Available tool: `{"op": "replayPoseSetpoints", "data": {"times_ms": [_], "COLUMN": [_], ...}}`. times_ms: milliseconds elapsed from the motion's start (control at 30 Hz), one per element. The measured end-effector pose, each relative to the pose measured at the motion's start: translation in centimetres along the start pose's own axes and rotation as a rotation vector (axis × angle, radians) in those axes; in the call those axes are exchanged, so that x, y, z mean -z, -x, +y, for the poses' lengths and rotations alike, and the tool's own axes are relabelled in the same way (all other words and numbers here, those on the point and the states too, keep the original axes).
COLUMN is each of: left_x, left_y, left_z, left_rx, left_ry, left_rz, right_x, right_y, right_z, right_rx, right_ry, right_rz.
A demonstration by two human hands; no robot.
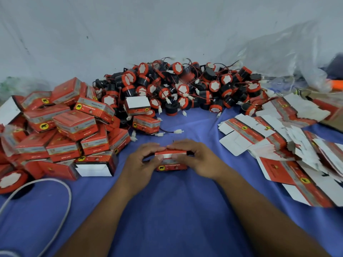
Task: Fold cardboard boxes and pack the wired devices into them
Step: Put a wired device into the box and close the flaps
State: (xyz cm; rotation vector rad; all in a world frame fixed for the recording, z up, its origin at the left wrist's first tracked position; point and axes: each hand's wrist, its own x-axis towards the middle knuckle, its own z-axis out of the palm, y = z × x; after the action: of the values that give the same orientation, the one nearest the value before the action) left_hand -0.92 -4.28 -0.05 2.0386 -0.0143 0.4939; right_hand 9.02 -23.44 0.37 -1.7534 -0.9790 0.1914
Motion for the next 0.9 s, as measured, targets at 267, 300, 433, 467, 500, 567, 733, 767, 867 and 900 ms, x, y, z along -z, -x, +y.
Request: {"op": "replayPoseSetpoints", "data": {"times_ms": [267, 300, 433, 467, 500, 567, 733, 767, 867, 900], "left_x": [0.0, 0.0, 0.1, 0.1, 0.1, 0.1, 0.2, 0.3, 0.5, 0.5], "left_y": [0.2, 0.2, 0.2, 0.2, 0.2, 0.3, -0.2, -0.4, -1.0, -1.1], "left_z": [0.4, 0.5, 0.8, 0.8, 0.8, 0.6, 0.2, 0.2, -0.1, -0.3], "left_rx": [-0.126, -0.124, -0.070, -0.058, -0.055, -0.068, -0.074, -0.094, -0.171, -0.180], "left_ry": [-0.249, -0.255, -0.175, -0.150, -0.134, -0.133, -0.153, -0.167, -0.249, -0.266], "left_rz": [-0.004, -0.007, -0.015, -0.018, -0.016, 0.000, 0.067, 0.091, 0.121, 0.118], "right_x": [-0.3, -0.4, -0.4, -0.4, -0.3, -0.5, -0.5, -0.5, -0.9, -1.1], "right_y": [0.0, 0.2, 0.0, -0.2, -0.3, -0.4, -1.3, -1.7, -2.2, -2.2], "right_z": [0.0, -0.1, -0.1, 0.0, 0.0, 0.1, 0.0, 0.0, 0.2, 0.3], "right_rx": [0.077, 0.092, 0.130, 0.137, 0.147, 0.170, 0.224, 0.226, 0.211, 0.217], "right_ry": [0.244, 0.245, 0.251, 0.259, 0.269, 0.277, 0.252, 0.255, 0.256, 0.265], "right_rz": [-0.041, -0.024, 0.039, 0.049, 0.060, 0.075, 0.088, 0.082, 0.074, 0.068]}}
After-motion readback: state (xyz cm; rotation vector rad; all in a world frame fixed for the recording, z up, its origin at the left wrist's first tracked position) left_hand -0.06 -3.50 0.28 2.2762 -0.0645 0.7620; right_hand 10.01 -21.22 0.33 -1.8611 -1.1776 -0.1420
